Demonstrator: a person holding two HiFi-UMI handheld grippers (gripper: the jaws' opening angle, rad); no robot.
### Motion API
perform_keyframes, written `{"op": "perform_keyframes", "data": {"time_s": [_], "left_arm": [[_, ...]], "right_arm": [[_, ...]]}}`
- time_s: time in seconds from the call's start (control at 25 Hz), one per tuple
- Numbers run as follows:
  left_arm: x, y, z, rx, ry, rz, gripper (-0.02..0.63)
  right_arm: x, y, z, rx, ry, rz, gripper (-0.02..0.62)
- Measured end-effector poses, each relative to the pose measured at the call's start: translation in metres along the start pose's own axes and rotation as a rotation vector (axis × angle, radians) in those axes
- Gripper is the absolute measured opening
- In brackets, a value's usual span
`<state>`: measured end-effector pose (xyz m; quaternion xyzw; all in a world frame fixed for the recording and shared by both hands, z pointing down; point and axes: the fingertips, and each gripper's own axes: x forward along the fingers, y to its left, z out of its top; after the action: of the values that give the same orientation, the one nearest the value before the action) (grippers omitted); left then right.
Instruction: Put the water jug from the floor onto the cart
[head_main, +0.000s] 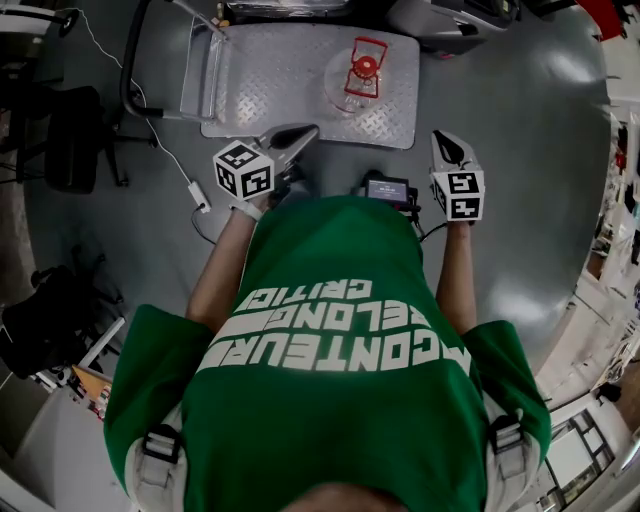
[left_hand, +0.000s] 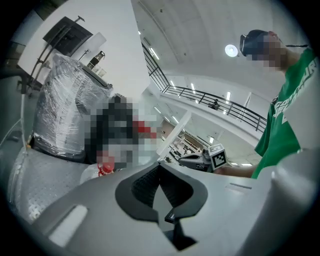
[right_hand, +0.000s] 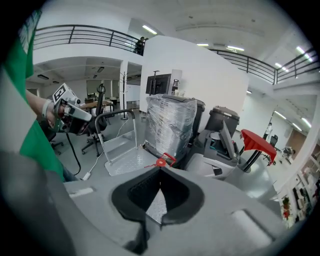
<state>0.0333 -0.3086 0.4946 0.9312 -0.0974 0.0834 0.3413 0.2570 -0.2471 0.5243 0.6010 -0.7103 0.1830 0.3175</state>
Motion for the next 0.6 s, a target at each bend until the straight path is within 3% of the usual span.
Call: {"op": "perform_keyframes", "data": {"time_s": [0.2,0.6], "left_arm": [[0.044,-0.029,-0.005,0.014,0.021,-0.02,0.009],[0.094,-0.076,-0.028,0.035,0.091,-0.043,0.009]], "right_arm": [[-0.017,-0.032,-0.025,0.047,-0.019,0.002,-0.006],[-0.04,-0.045,-0.065,0.068,-0.03,0.051,-0.006]]}}
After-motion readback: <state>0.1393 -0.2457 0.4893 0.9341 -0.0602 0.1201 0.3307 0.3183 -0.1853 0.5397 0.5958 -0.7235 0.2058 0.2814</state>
